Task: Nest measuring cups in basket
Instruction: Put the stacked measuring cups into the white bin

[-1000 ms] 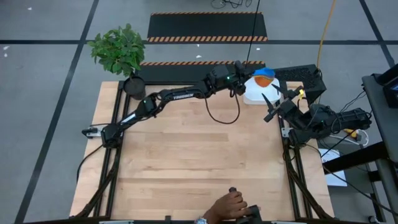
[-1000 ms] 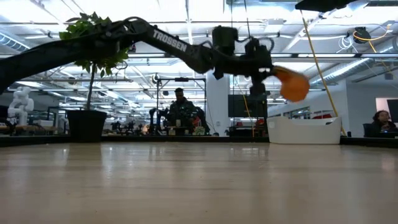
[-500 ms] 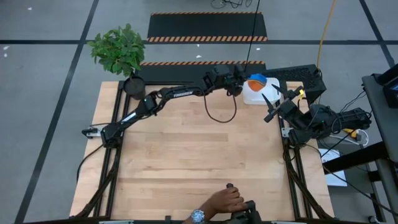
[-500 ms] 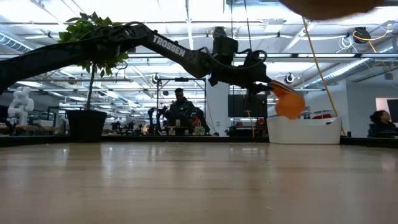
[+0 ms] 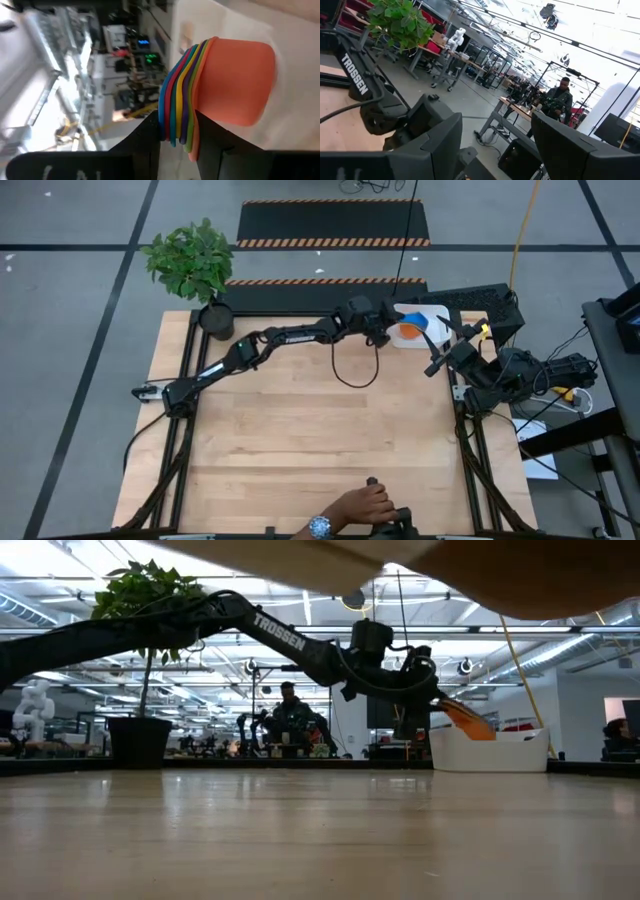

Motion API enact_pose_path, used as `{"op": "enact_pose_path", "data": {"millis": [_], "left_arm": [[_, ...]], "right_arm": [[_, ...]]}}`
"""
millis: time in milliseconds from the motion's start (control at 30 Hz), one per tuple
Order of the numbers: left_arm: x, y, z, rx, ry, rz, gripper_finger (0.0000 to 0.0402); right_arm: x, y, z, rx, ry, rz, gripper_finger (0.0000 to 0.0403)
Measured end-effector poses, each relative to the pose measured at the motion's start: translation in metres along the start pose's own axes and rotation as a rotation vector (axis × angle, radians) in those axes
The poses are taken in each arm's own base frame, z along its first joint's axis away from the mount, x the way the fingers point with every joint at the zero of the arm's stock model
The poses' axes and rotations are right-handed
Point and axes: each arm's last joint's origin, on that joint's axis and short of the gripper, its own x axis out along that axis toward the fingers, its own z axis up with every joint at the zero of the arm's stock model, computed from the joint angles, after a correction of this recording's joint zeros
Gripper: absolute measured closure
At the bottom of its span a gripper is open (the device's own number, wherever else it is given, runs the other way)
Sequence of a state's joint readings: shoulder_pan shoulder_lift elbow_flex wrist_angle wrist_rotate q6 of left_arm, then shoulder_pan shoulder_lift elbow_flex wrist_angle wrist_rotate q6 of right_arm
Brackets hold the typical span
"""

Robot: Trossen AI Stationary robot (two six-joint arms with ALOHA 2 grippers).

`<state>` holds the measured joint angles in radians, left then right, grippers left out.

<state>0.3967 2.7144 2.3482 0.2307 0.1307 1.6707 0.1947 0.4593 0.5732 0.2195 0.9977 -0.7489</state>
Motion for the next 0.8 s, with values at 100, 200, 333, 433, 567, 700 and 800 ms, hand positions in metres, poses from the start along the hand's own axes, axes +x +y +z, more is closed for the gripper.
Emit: {"op": "enact_pose_path", "data": {"millis": [100, 200, 333, 433, 567, 700, 800], "left_arm": [[0.000, -0.004, -0.003, -0.014, 0.019, -0.041, 0.0314], [-0.002, 0.000, 0.000, -0.040, 0.022, -0.075, 0.0314], [-0.004, 0.004, 0.010, -0.071, 0.060, -0.118, 0.0314], [-0.005, 0.008, 0.017, -0.089, 0.088, -0.144, 0.0314], [-0.006, 0.011, 0.027, -0.105, 0.102, -0.173, 0.0314], [-0.010, 0.018, 0.033, -0.136, 0.154, -0.200, 0.0314], [-0.016, 0.027, 0.036, -0.190, 0.168, -0.248, 0.0314]], "right_arm": [[0.000, 0.001, -0.001, -0.012, 0.005, 0.004, 0.0172], [0.000, 0.001, -0.001, -0.032, 0.010, 0.007, 0.0172], [0.000, 0.000, -0.003, -0.061, 0.048, -0.028, 0.0172], [0.000, 0.000, -0.004, -0.081, 0.069, -0.049, 0.0172], [0.000, 0.000, -0.004, -0.079, 0.072, -0.052, 0.0172], [0.000, 0.000, -0.004, -0.078, 0.083, -0.062, 0.0172], [0.000, -0.001, -0.004, -0.076, 0.083, -0.063, 0.0172]]}}
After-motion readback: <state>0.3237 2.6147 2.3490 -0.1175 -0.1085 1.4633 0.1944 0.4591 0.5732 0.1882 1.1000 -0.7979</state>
